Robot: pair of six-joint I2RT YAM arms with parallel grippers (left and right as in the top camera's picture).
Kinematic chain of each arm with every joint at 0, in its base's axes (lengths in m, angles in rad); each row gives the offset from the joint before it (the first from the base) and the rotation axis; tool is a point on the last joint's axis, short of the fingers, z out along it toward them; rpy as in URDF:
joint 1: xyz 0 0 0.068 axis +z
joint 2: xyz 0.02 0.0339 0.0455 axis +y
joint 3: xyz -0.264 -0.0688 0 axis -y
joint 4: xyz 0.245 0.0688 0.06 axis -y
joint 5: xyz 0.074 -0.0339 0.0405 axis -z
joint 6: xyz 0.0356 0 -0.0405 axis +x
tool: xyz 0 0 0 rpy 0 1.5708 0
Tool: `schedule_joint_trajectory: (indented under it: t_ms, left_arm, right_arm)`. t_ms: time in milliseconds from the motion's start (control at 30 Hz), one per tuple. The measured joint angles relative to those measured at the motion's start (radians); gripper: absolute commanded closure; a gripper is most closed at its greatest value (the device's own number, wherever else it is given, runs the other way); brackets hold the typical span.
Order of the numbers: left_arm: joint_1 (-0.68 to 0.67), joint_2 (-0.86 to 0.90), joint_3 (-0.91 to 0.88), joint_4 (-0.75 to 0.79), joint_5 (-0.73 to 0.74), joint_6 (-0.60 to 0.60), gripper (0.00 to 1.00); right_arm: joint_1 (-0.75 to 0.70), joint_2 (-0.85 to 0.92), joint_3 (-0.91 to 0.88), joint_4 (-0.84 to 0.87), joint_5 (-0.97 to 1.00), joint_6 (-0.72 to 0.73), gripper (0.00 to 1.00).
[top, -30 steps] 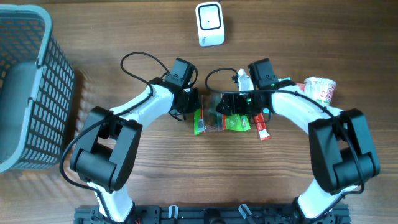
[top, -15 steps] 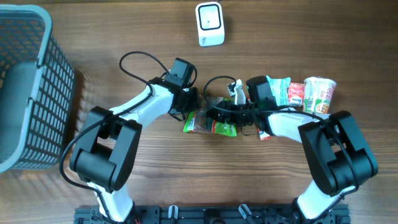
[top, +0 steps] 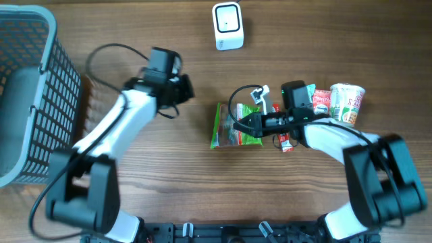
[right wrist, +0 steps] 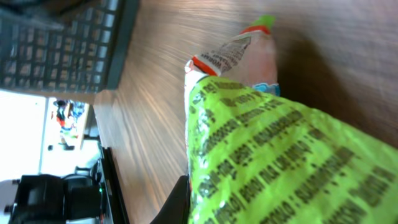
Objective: Scan the item barcode
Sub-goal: 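Lift the candy bag with the right gripper toward the scanner, then hold the candy bag up to the white scanner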
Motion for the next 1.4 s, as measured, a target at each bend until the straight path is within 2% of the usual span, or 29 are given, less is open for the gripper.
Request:
schedule_joint_trajectory:
  t_ms: [67,167,233,267,300,333,367,600,700,833,933,1100,1400]
  left_arm:
    - [0.038,-0.034,0.0,-0.01,-0.017,0.023,0.96]
    - [0.085,-0.035,0.0,-0.031,-0.083,0.047,0.88]
    - [0.114,-0.035,0.0,-0.032,-0.132,0.052,0.78]
    - [0.129,-0.035,0.0,-0.031,-0.157,0.051,0.66]
    - [0.149,-0.035,0.0,-0.03,-0.179,0.059,0.48]
    - [0.164,-0.035,0.0,-0.029,-0.193,0.064,0.19]
    - [0.176,-0.035,0.0,-0.029,-0.209,0.067,0.0]
    - [0.224,-0.035,0.0,-0.044,-0.264,0.071,0.0]
    - [0.224,-0.035,0.0,-0.046,-0.265,0.071,0.0]
    - [0.224,-0.035,0.0,-0.046,-0.268,0.071,0.0]
    - [0.224,-0.035,0.0,-0.045,-0.267,0.071,0.0]
    - [0.224,-0.035,0.0,-0.046,-0.268,0.071,0.0]
    - [0.224,-0.035,0.0,-0.047,-0.268,0.071,0.0]
  right_arm:
    - [0.0,-0.076,0.0,-0.066,0.014,-0.04,0.96]
    - [0.0,-0.203,0.025,-0.266,0.101,-0.11,0.96]
    - [0.0,-0.225,0.085,-0.424,0.151,-0.155,0.96]
    - [0.0,-0.23,0.138,-0.517,0.176,-0.183,0.96]
    - [0.0,-0.233,0.192,-0.579,0.198,-0.214,0.96]
    - [0.0,-0.234,0.247,-0.643,0.211,-0.246,0.96]
    - [0.0,-0.238,0.303,-0.689,0.221,-0.271,0.96]
    - [0.0,-0.243,0.641,-0.986,0.308,-0.312,0.96]
    - [0.0,-0.203,0.902,-1.18,0.392,-0.315,0.96]
    - [-0.003,-0.045,1.292,-1.427,0.477,-0.365,0.96]
    - [-0.003,0.116,1.531,-1.521,0.572,-0.407,0.96]
    - [-0.003,0.262,1.573,-1.427,0.688,-0.495,0.96]
    - [0.138,0.497,1.573,-0.982,1.144,-0.682,0.96]
